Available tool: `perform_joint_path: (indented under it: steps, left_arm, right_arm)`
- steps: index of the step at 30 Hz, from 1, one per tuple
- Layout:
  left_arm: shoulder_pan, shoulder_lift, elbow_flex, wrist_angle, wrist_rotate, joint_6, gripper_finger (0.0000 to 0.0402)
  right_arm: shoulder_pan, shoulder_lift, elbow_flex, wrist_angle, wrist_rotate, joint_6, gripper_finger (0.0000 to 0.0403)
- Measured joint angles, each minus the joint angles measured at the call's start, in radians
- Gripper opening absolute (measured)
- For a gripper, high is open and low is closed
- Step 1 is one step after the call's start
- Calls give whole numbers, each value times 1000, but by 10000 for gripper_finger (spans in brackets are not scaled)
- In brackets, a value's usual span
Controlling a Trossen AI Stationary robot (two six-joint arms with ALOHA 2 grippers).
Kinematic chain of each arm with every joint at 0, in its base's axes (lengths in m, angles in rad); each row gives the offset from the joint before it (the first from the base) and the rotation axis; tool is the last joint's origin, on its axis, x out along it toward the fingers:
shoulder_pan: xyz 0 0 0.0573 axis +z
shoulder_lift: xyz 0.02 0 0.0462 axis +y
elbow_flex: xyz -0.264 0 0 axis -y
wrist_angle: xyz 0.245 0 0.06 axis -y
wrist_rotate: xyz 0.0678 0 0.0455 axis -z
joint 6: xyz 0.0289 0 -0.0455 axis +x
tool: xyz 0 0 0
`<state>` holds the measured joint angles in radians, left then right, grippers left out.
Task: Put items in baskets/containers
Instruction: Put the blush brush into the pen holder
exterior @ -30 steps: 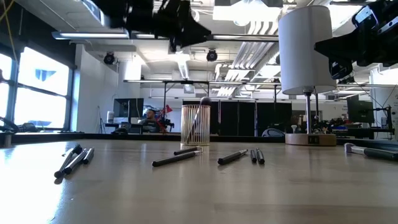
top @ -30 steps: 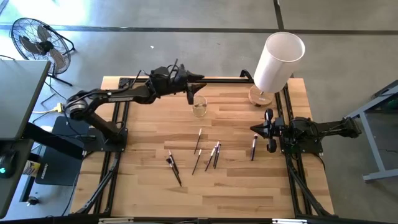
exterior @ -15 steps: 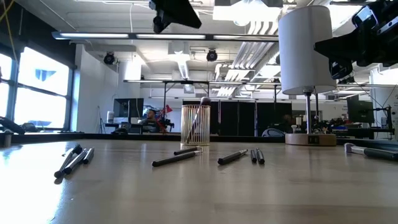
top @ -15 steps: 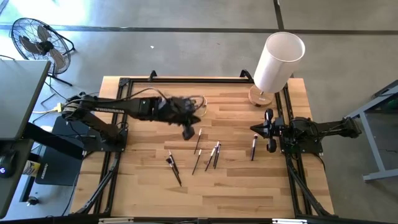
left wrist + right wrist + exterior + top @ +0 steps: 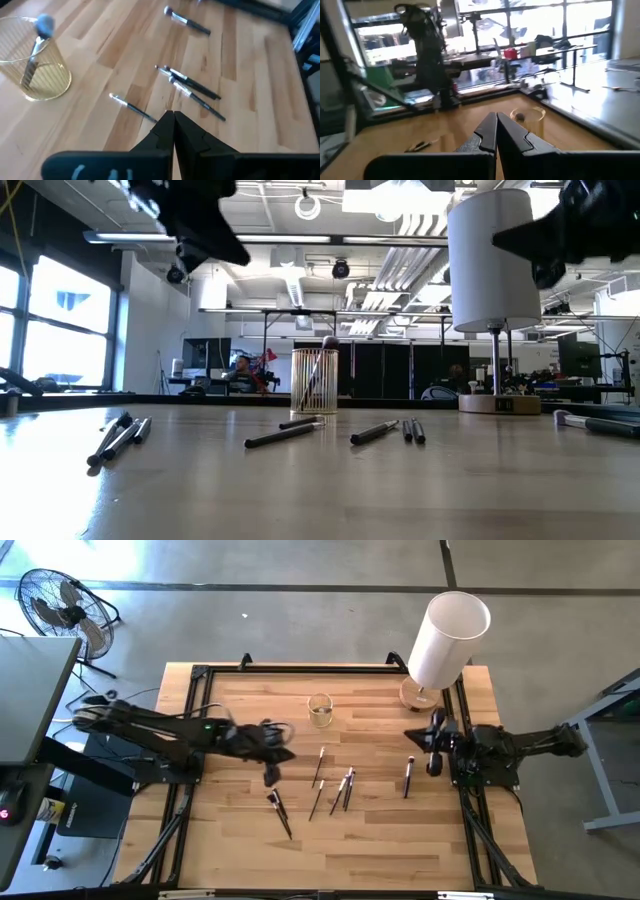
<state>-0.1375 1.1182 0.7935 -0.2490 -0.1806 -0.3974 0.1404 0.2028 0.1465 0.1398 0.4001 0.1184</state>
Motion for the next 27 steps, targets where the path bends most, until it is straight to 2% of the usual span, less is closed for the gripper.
perform_joint_path:
  steps: [3, 5, 7, 10, 13, 15, 17, 20, 27]
  left_arm:
    - [-1, -157, -113, 11, -13, -15, 1]
    - [0, -255, -166, 14, -17, -17, 1]
    - [0, -341, -204, -1, -17, -12, 1]
    - [0, -448, -225, -28, -18, 13, 0]
    - [0, -527, -227, -91, -31, 44, 0]
    - [0, -561, -227, -134, -37, 61, 0]
    - [0, -583, -228, -155, -39, 76, 0]
    - [0, -616, -228, -198, -39, 78, 0]
    - [0, -619, -227, -228, -39, 112, 0]
  right_arm:
    - [24, 197, 154, -21, 84, -37, 1]
    - [36, 349, 283, -100, 142, -34, 1]
    - [40, 500, 433, -229, 204, 53, 1]
    - [32, 730, 665, -578, 250, 350, 0]
    - [11, 924, 865, -1002, 272, 759, 0]
    - [-3, 1027, 951, -1232, 267, 1053, 0]
    - [-15, 1106, 987, -1396, 195, 1284, 1]
    - [-33, 1159, 959, -1491, 26, 1449, 12]
    - [-92, 1131, 714, -1281, -185, 1561, 75]
